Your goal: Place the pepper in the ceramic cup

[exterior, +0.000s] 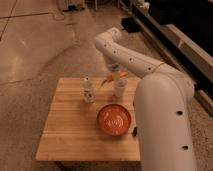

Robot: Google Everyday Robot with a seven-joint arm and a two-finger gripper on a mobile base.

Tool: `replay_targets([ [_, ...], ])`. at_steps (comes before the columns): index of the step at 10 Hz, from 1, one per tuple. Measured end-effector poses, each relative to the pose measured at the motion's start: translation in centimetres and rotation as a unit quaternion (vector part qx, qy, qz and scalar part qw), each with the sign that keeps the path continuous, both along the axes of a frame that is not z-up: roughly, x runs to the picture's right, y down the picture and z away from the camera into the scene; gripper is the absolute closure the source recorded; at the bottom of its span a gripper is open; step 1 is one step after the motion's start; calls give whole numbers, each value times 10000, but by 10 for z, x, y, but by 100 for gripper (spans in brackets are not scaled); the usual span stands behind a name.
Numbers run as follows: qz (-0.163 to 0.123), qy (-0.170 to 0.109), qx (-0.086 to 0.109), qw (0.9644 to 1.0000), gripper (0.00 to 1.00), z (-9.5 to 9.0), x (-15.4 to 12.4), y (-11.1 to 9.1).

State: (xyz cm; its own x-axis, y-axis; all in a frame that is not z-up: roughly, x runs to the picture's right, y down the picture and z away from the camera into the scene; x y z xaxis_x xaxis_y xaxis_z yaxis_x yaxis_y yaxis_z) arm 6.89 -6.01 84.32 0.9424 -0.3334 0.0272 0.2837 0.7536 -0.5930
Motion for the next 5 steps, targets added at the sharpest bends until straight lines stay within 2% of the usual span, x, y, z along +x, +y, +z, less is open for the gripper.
replay_targets([
  [5, 9, 162, 132, 9998, 99, 6, 6, 0],
])
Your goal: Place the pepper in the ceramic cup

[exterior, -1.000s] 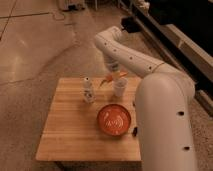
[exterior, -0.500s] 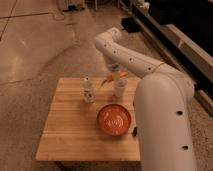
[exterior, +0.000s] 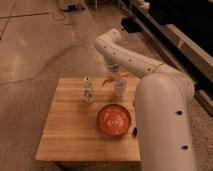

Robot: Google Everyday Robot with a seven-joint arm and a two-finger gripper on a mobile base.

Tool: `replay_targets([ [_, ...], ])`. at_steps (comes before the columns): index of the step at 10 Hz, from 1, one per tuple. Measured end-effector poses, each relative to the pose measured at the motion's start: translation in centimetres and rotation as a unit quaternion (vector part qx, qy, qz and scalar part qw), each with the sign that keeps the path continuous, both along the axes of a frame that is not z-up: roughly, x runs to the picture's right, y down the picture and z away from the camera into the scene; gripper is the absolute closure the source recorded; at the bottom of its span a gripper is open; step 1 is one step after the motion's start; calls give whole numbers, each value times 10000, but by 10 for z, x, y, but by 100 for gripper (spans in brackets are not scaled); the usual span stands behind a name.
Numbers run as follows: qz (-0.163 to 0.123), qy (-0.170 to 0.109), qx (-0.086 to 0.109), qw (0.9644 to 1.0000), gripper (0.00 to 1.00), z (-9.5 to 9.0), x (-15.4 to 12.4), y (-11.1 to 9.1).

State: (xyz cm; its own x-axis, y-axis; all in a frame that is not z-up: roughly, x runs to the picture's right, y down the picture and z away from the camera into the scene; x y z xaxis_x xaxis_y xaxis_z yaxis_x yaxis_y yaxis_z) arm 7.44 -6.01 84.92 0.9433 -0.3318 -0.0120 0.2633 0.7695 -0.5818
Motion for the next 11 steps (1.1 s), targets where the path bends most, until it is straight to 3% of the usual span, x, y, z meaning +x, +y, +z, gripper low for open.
replay_targets([
  [11, -96, 299, 334, 9989, 99, 8, 6, 1],
])
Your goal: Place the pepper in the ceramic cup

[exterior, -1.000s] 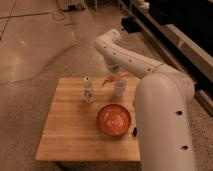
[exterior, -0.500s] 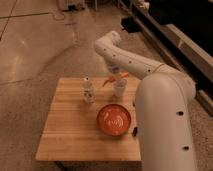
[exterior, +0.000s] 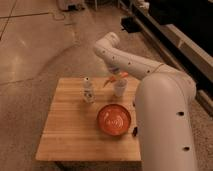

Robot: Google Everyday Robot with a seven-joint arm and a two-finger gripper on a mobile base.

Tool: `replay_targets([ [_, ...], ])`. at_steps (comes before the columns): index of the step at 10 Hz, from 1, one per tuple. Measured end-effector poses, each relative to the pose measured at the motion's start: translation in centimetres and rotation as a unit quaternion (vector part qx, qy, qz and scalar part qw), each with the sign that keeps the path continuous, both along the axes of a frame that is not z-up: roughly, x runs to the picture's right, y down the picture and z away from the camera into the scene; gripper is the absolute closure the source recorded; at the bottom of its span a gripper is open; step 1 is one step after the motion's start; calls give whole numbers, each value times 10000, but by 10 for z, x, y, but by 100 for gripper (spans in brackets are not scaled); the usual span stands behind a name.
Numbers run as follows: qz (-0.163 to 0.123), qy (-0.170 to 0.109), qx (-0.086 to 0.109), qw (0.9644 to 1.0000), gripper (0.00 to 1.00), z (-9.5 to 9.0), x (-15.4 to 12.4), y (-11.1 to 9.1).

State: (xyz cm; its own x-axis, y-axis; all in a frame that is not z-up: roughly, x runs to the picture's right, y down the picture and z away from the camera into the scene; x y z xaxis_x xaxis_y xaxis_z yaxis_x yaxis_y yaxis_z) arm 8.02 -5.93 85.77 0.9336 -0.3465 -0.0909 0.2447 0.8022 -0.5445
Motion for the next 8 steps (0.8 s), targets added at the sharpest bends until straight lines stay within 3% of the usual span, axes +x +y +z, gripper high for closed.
replay_targets([
  [8, -215, 203, 316, 9991, 99, 4, 8, 1],
])
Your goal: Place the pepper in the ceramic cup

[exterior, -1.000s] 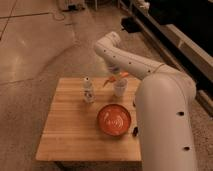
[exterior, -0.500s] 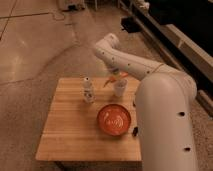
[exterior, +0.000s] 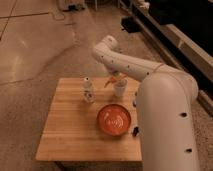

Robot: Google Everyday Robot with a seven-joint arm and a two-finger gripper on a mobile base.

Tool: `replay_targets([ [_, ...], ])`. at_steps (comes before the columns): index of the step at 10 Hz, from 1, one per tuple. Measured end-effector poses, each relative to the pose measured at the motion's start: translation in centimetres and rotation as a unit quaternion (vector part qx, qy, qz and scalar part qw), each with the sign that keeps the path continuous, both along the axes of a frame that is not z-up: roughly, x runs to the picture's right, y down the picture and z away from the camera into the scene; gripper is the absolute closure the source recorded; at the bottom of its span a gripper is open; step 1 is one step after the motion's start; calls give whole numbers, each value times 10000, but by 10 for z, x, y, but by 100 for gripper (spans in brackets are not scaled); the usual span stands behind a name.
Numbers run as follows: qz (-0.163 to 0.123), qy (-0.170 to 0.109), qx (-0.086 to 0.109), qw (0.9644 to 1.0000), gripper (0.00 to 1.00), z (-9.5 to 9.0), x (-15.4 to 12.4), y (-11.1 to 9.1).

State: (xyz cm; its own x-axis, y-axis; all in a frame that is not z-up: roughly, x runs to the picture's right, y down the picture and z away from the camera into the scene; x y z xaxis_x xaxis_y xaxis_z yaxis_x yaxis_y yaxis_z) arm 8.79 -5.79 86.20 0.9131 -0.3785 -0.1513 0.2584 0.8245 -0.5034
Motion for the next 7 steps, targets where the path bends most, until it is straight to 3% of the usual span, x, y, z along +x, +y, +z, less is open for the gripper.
replay_targets([
  [7, -126, 110, 164, 9997, 99, 1, 1, 0],
])
